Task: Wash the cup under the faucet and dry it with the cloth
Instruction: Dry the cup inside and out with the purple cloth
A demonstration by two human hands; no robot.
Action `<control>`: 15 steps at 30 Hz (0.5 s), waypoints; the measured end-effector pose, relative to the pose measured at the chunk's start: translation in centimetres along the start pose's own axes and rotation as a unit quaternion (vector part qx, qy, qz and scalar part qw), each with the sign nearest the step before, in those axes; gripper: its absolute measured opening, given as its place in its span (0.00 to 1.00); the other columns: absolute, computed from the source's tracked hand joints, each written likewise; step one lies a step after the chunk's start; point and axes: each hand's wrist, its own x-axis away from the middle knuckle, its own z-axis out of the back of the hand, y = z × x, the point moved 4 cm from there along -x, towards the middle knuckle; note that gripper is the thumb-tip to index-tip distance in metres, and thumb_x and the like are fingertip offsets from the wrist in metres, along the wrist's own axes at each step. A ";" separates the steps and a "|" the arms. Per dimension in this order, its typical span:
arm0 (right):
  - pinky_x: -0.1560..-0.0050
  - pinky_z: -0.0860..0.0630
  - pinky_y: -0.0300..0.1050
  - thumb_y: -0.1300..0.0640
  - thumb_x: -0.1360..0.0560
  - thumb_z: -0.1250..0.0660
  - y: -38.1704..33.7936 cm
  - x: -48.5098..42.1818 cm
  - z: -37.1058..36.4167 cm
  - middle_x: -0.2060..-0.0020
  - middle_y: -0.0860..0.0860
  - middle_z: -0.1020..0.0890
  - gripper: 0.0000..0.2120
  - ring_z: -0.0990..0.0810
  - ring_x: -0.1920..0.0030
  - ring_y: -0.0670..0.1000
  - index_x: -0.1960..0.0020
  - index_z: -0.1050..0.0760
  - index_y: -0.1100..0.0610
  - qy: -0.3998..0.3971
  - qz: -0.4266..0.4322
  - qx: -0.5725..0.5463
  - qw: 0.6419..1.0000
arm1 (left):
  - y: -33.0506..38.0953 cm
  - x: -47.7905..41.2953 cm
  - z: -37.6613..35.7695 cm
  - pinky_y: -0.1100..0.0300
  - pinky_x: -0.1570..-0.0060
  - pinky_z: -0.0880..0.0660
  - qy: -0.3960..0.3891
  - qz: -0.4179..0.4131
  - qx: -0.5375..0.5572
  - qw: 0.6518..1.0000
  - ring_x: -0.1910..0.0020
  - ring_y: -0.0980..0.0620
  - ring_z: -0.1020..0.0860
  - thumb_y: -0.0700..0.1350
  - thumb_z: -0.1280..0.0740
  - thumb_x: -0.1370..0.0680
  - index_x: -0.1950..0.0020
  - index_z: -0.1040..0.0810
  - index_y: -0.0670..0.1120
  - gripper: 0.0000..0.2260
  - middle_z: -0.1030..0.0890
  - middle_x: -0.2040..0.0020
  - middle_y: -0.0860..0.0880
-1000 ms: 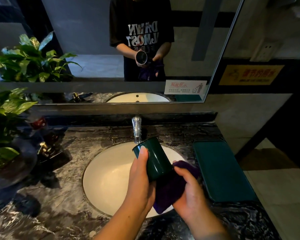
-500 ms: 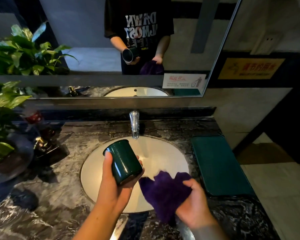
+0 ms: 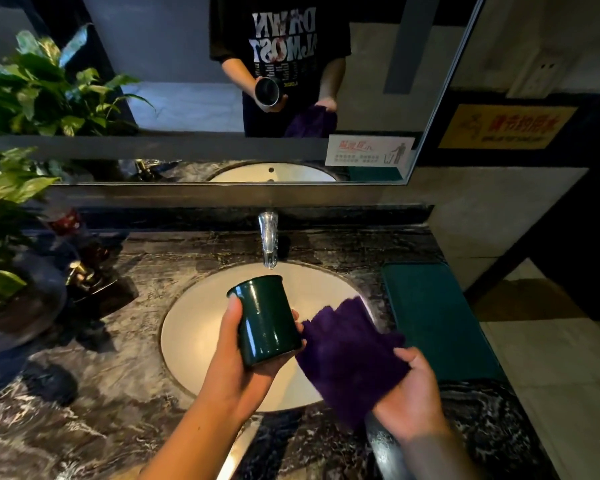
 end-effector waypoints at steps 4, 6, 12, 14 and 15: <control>0.47 0.23 0.58 0.58 0.41 0.30 0.7 0.1 0.6 0.55 0.64 0.15 0.25 0.17 0.53 0.63 0.45 0.22 0.65 0.031 -0.016 0.033 0.999 | -0.9 0.3 0.4 0.46 0.50 0.17 0.034 0.029 -0.033 0.998 0.49 0.40 0.18 0.61 0.36 0.25 0.30 0.25 0.41 0.31 0.19 0.42 0.33; 0.48 0.20 0.59 0.57 0.41 0.31 -0.1 0.5 -0.8 0.55 0.64 0.15 0.24 0.16 0.54 0.64 0.47 0.20 0.64 -0.024 -0.009 0.031 0.999 | -0.9 0.2 0.6 0.45 0.48 0.18 0.044 0.017 -0.053 0.997 0.48 0.39 0.18 0.60 0.35 0.24 0.30 0.25 0.41 0.30 0.18 0.42 0.33; 0.47 0.18 0.64 0.39 0.26 0.37 -1.4 0.8 -3.6 0.39 0.62 0.17 0.28 0.15 0.44 0.63 0.37 0.18 0.58 -0.083 -0.002 0.035 0.996 | -0.3 -0.6 0.1 0.42 0.38 0.25 0.053 -0.002 -0.127 0.990 0.37 0.39 0.20 0.59 0.36 0.25 0.32 0.23 0.46 0.26 0.17 0.37 0.38; 0.42 0.21 0.67 0.44 0.29 0.31 -0.1 0.4 -2.9 0.36 0.62 0.19 0.30 0.17 0.41 0.65 0.33 0.21 0.59 -0.063 -0.038 0.037 0.997 | -0.5 -0.6 0.0 0.43 0.42 0.23 0.061 -0.001 -0.138 0.989 0.40 0.40 0.19 0.59 0.36 0.26 0.34 0.21 0.46 0.25 0.18 0.38 0.37; 0.38 0.24 0.68 0.47 0.31 0.28 0.5 0.3 -2.2 0.34 0.63 0.21 0.32 0.19 0.38 0.65 0.30 0.24 0.60 -0.042 -0.054 0.045 0.997 | -0.6 -0.6 0.1 0.43 0.43 0.23 0.064 -0.002 -0.144 0.988 0.41 0.40 0.20 0.59 0.36 0.26 0.35 0.21 0.46 0.25 0.18 0.37 0.35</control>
